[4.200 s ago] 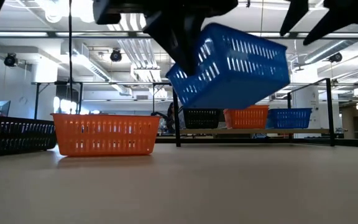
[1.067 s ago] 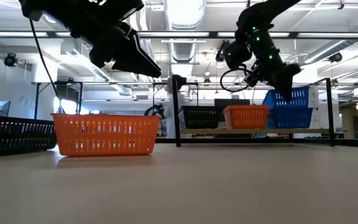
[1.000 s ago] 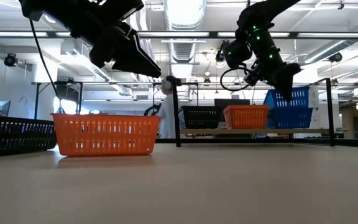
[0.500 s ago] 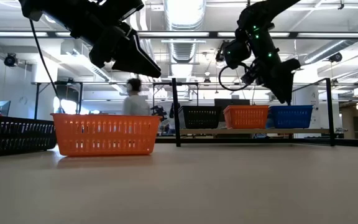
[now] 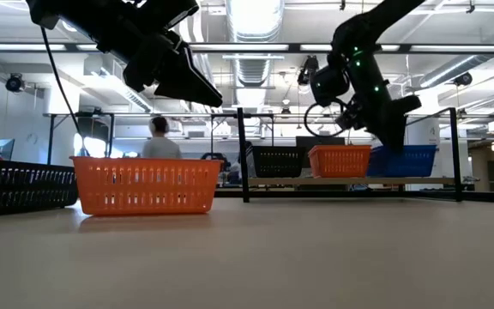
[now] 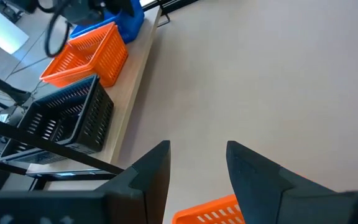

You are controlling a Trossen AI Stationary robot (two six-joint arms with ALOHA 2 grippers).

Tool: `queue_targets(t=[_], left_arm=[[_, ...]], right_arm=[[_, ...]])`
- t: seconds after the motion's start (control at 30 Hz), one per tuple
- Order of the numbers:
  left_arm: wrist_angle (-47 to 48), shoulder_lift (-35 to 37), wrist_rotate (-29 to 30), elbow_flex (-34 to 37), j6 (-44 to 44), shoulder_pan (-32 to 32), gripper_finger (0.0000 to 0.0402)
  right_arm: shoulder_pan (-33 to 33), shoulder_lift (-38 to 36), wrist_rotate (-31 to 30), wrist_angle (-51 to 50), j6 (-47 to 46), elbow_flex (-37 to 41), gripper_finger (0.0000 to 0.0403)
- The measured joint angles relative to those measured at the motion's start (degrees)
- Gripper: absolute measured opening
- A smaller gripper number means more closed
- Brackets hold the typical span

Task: Stack baskets on shelf by color
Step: Stack the top blue bin on the blue bin on the shelf

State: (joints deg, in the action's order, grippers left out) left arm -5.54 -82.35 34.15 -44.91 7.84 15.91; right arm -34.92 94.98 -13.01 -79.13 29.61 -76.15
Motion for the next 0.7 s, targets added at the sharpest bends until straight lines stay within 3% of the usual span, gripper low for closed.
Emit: queue_targets(t=[0.2, 0.57, 0.7], left_arm=[[0.0, 0.0, 0.0, 0.0, 0.0, 0.0, 0.0141], [0.0, 0.0, 0.0, 0.0, 0.0, 0.0, 0.0141], [0.0, 0.0, 0.0, 0.0, 0.0, 0.0, 0.0141]], right_arm=[[0.0, -1.8, -0.5, 0.2, 0.9, 1.5, 0.0016], [-0.3, -4.8, 0.0, 1.1, 1.1, 1.8, 0.0016], [-0.3, -4.8, 0.0, 2.4, 1.0, 2.2, 0.0049]])
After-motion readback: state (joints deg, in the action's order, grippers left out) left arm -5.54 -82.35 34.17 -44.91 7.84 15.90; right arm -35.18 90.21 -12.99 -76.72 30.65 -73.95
